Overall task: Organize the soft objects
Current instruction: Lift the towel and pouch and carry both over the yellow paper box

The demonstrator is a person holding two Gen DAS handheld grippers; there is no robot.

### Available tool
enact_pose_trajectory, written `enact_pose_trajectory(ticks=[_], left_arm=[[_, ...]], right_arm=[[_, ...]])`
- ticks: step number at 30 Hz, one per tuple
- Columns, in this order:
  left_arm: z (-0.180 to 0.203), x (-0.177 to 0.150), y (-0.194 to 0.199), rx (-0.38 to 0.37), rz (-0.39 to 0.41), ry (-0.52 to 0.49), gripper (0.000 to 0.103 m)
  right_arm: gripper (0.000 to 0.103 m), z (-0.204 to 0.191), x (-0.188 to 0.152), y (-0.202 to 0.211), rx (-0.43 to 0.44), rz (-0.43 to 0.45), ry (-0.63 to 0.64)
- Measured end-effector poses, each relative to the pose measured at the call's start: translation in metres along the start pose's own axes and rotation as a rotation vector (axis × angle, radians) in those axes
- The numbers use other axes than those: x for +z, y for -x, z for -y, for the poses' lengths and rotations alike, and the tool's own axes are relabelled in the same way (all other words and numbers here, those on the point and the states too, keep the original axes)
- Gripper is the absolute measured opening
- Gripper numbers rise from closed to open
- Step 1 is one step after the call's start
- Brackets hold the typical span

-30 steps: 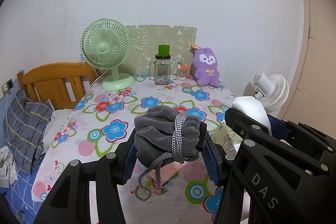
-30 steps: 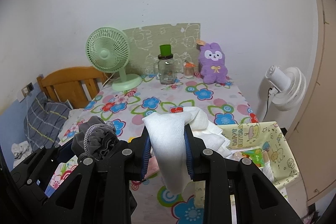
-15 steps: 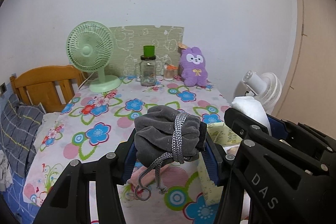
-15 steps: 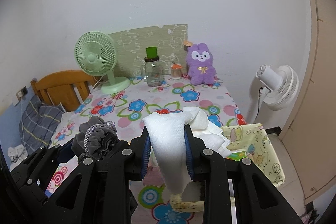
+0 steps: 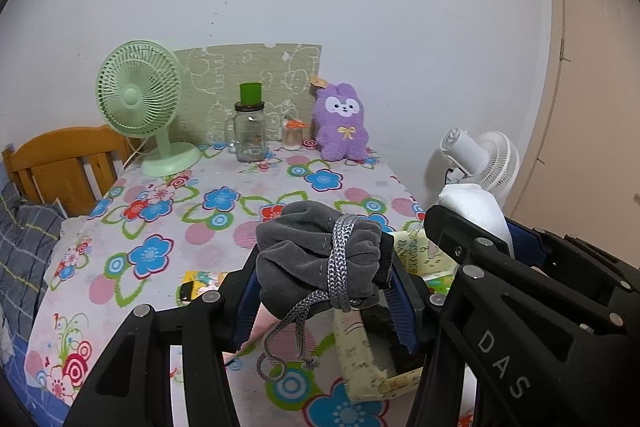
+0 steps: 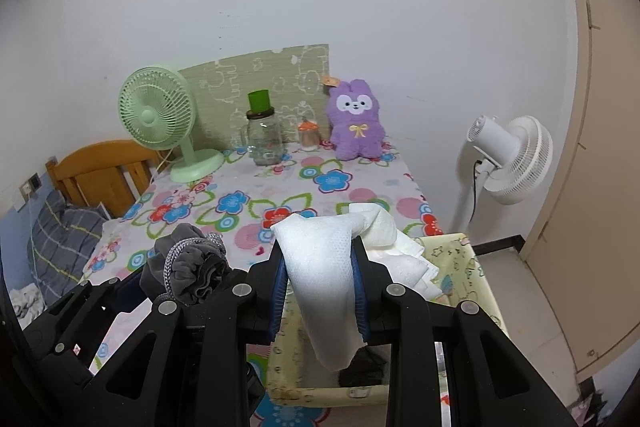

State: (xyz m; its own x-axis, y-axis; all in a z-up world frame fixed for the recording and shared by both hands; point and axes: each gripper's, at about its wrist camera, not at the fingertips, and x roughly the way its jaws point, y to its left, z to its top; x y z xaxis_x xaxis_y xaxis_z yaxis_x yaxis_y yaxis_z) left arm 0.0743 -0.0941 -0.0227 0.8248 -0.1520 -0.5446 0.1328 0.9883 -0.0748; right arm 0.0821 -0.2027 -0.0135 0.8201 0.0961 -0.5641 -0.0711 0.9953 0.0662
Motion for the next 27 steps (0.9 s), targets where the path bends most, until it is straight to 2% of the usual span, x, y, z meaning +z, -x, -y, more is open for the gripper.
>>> enact_pose_trajectory(ticks=[27], left_arm=[[0.056,-0.004,-0.04,-0.067,-0.062,-0.049,0.058]], right_arm=[[0.031,0.066,-0.007,-0.021,-0.06,-0.039,-0.068]])
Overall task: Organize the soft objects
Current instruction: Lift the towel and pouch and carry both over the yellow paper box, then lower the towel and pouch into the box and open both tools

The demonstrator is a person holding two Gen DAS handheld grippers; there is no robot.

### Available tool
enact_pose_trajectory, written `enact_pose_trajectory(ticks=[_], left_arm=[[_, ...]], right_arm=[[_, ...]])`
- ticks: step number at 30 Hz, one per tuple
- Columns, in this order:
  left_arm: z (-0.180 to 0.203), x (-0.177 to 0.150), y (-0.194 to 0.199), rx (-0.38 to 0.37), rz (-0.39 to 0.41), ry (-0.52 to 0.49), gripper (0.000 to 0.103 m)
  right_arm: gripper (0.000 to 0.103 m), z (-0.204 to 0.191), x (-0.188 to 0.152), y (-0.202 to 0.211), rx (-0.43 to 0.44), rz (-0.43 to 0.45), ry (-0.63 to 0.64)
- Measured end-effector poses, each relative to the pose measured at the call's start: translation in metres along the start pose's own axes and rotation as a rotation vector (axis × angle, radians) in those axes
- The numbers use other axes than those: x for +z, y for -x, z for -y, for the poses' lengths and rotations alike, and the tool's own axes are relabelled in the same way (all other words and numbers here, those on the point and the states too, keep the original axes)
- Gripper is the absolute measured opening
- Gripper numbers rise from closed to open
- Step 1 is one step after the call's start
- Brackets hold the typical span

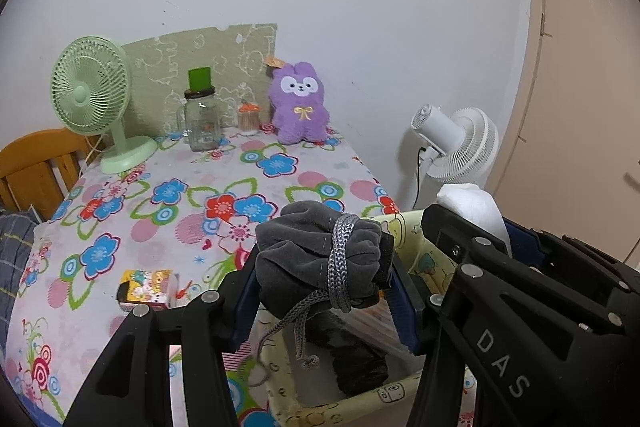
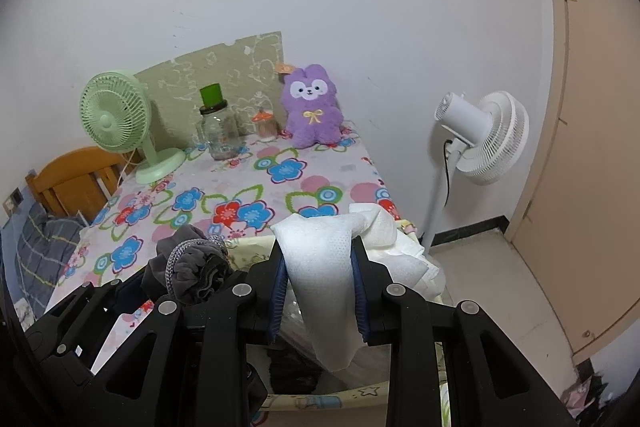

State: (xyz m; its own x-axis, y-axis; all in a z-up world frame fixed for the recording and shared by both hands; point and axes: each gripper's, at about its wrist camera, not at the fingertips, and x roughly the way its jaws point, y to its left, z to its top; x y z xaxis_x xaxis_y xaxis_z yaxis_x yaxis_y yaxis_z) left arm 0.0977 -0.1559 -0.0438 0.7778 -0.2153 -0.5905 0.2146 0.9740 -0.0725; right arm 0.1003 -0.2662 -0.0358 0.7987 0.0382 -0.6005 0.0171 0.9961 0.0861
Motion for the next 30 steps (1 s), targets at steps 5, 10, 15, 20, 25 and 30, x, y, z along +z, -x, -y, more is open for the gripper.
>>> enact_pose_trajectory(ticks=[5,10,15,20,25,30], left_arm=[[0.005,-0.003,-0.012,-0.019,-0.027,-0.011,0.06],[0.009,-0.005,-0.022,-0.027,-0.044,-0.018,0.076],[0.009,-0.007,-0.029,-0.02,-0.058,-0.024,0.085],[0.004,-0.007,-0.036,-0.007,-0.072,-0.028,0.089],[-0.001,-0.006,-0.042,0.012,-0.082,-0.03,0.091],[-0.004,-0.006,-0.044,0.012,-0.086,-0.029,0.095]], right_arm=[[0.031,0.009,-0.003,-0.009,-0.012,-0.022,-0.016],[0.031,0.015,-0.007,-0.018,-0.021,-0.043,-0.026],[0.031,0.017,-0.008,-0.027,-0.018,-0.064,-0.035],[0.032,0.015,-0.009,-0.038,-0.006,-0.081,-0.039],[0.033,0.013,-0.009,-0.047,0.014,-0.092,-0.044],[0.041,0.011,-0.008,-0.055,0.023,-0.095,-0.051]])
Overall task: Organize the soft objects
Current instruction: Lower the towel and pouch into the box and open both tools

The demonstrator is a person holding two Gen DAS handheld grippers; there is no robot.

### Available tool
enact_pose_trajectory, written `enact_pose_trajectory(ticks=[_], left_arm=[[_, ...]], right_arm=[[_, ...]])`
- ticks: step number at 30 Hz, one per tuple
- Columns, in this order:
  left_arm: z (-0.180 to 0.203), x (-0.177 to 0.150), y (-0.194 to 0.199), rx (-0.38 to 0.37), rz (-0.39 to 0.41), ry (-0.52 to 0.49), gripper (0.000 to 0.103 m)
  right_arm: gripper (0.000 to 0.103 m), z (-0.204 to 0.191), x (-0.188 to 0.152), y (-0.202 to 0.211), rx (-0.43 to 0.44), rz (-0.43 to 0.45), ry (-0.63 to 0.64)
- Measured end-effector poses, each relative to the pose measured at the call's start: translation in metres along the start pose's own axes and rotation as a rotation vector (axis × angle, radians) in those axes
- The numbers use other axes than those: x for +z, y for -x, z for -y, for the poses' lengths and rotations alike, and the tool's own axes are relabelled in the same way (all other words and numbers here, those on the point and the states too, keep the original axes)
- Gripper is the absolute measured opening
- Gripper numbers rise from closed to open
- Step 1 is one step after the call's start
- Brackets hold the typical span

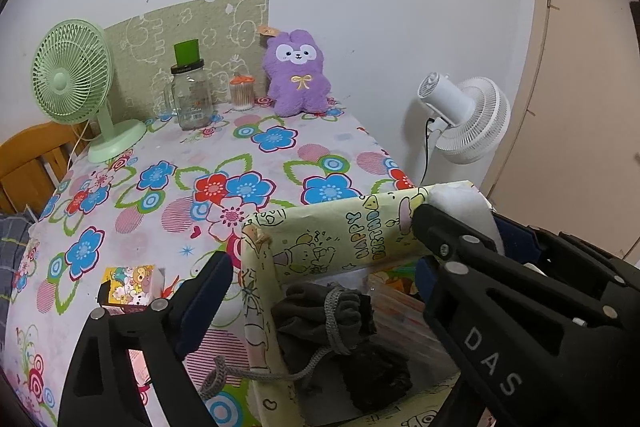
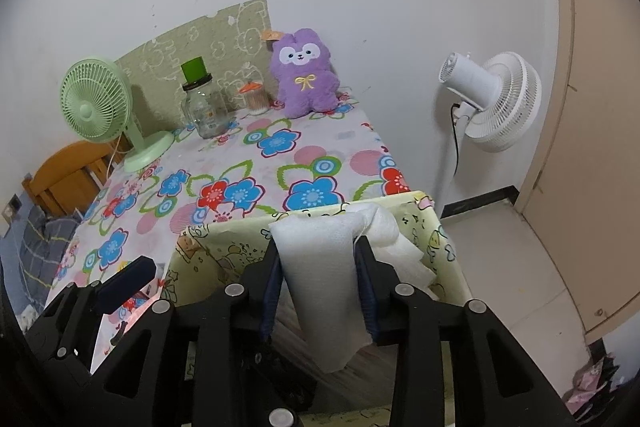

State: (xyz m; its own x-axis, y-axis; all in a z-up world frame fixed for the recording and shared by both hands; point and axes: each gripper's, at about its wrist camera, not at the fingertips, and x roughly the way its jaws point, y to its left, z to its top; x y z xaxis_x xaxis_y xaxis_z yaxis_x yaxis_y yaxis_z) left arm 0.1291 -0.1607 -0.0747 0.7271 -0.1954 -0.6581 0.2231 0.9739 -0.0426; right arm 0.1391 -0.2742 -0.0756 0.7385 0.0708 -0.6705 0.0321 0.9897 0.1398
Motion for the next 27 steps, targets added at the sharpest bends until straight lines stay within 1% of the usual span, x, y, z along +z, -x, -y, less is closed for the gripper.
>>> enact_pose_trajectory(ticks=[2,3,5,6,8,11,16,19,21,27], left_arm=[[-0.001,0.0,0.001,-0.002,0.0,-0.001,0.095],[-0.001,0.0,0.001,0.003,0.001,0.0,0.095],[-0.001,0.0,0.002,0.005,0.003,-0.001,0.095],[-0.002,0.0,0.003,0.005,0.005,-0.001,0.095],[-0.002,-0.001,0.005,0.006,0.009,-0.002,0.096],[-0.003,-0.002,0.009,0.006,0.016,-0.002,0.096],[-0.006,-0.003,0.016,0.007,0.029,-0.004,0.097],[-0.008,-0.004,0.023,0.01,0.04,-0.009,0.097],[-0.009,-0.004,0.027,0.014,0.049,-0.01,0.098],[-0.013,-0.005,0.041,0.026,0.076,-0.017,0.1]], right_arm=[[0.05,-0.001,0.0,-0.002,0.009,-0.003,-0.002],[0.052,-0.002,0.0,-0.002,0.009,-0.004,-0.003],[0.063,-0.003,0.0,-0.002,0.011,0.001,-0.005],[0.065,-0.003,-0.001,-0.001,0.011,0.006,-0.007],[0.074,-0.005,-0.001,0.001,0.008,0.016,-0.009],[0.079,-0.007,-0.002,0.005,0.004,0.025,-0.009],[0.081,-0.011,-0.004,0.013,-0.005,0.036,-0.007],[0.088,-0.015,-0.005,0.019,-0.031,0.046,0.004],[0.089,-0.019,-0.005,0.024,-0.047,0.059,0.022],[0.091,-0.026,-0.007,0.036,-0.054,0.076,0.022]])
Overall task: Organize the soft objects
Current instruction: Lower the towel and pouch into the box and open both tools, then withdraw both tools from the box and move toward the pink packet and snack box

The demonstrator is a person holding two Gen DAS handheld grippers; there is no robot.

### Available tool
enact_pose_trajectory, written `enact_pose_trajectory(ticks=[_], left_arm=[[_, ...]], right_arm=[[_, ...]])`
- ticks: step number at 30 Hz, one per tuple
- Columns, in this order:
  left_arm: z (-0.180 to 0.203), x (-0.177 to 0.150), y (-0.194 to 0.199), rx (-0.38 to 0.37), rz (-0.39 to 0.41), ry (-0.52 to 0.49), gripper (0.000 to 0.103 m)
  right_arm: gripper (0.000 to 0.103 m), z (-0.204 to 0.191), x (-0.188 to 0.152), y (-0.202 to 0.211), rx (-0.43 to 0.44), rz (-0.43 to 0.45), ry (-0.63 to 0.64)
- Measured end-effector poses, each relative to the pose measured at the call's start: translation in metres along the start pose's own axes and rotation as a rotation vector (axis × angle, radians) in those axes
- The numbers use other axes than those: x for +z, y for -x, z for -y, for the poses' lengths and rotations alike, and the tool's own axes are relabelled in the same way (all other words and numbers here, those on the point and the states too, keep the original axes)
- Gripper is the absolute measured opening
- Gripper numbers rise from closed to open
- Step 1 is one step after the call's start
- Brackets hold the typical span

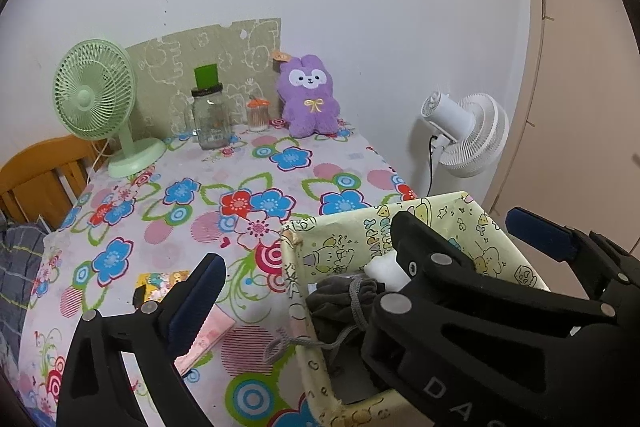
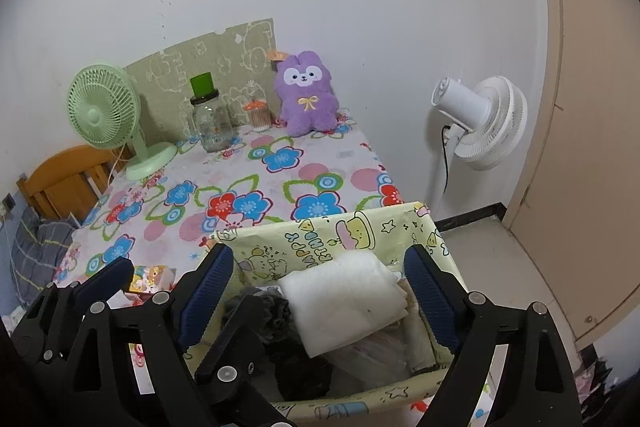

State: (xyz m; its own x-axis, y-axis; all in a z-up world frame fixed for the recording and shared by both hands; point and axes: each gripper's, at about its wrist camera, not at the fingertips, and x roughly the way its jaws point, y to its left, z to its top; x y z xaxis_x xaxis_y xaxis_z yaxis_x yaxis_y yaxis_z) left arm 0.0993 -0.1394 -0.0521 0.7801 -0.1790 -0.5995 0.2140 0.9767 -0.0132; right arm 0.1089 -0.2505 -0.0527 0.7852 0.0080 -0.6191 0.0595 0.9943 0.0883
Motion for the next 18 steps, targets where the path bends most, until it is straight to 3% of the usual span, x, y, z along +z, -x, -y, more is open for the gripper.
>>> enact_pose_trajectory(ticks=[5,18], left_arm=[[-0.003,-0.001,0.01,-0.004,0.018,-0.002,0.101],[-0.016,-0.002,0.032,-0.002,0.043,0.007,0.103]], right_arm=[[0.1,-0.007,0.0,0.011,-0.032,0.023,0.018],[0.102,-0.025,-0.002,0.035,-0.023,0.054,0.03]])
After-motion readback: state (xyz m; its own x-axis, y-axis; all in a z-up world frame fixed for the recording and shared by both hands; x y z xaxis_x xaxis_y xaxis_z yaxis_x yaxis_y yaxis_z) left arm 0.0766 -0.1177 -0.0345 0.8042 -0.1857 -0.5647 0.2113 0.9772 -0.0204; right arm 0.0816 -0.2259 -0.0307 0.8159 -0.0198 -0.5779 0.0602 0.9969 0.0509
